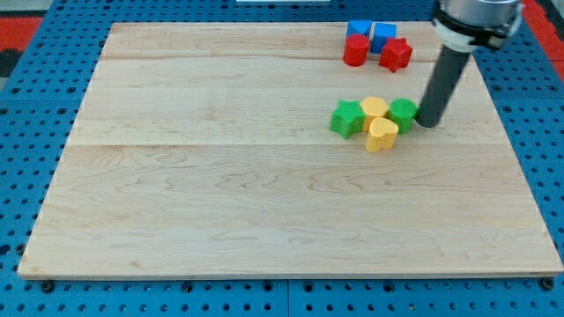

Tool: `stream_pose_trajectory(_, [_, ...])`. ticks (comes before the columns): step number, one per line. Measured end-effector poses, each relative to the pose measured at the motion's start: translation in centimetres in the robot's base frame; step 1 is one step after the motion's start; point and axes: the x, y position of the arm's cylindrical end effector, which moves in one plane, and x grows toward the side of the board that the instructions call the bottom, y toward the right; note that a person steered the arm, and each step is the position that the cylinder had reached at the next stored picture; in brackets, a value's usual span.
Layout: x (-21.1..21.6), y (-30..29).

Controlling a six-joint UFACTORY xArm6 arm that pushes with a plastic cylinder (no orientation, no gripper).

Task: Move the green circle towards down

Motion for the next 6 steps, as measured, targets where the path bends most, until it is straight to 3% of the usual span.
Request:
stream_pose_trajectory(1, [-1.8, -1.5])
stream_pose_trajectory(2, [-1.6, -7.4])
stream_pose_trajectory(3, [-0.2, -8.8])
stream_pose_trajectory(4, [-2.4, -10.6])
stream_pose_trajectory(5, [-1.8, -13.4])
stream_pose_trajectory(6, [2.8, -15.9])
